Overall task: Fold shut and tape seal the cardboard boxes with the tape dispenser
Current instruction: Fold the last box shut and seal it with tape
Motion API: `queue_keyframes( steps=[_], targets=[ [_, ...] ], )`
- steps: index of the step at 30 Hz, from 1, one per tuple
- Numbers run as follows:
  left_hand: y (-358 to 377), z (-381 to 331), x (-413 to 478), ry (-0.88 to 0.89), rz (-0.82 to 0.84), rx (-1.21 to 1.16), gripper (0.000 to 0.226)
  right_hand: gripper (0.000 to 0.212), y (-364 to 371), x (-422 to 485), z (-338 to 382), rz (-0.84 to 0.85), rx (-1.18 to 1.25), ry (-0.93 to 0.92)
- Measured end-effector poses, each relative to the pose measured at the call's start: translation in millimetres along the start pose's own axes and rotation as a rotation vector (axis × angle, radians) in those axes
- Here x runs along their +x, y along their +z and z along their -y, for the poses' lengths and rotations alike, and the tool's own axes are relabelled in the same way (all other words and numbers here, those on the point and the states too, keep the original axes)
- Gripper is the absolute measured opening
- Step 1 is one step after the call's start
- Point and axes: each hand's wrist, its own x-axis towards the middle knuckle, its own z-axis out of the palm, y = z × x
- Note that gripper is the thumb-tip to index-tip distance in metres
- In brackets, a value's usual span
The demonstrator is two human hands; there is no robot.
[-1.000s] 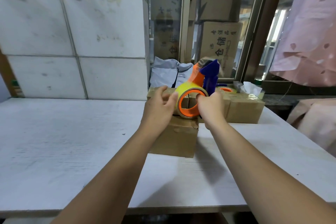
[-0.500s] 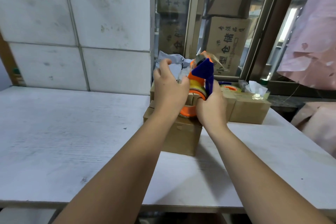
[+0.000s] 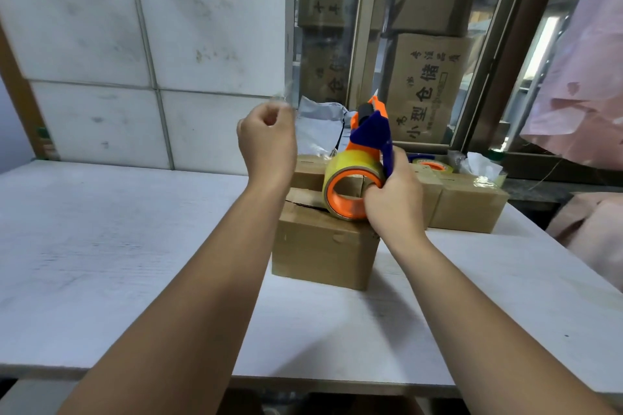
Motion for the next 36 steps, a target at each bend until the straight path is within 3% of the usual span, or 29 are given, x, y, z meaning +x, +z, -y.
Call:
queue_keyframes(
  steps=[5,11,16,20,26,36],
  targets=[
    [-18,15,3,0.101,0.033,0.266,0.018,0.069,-1,-1,-4,-0.024,0.027,0.047],
    [-36,37,7,-0.262,0.152,-0.078,0.019,0.069,-3,-5,-10,-0.047,0.077,0.076],
    [-43,53,0,-0.425,0.196,-0.26,0.013,0.077,-7,-8,-14,0.011,0.095,0.078],
    [-48,67,-6,-0.448,0.218,-0.19,0.012,0.073,-8,-13,-17,0.074,0.106,0.067],
    [-54,75,-7,-0.387,0.216,0.033,0.012,0.057,-3,-17,-18,0.02,0.107,0.051],
    [-63,83,-15,-0.453,0.269,0.001,0.016,0.038,5,-23,-15,-0.072,0.262,0.103]
  ],
)
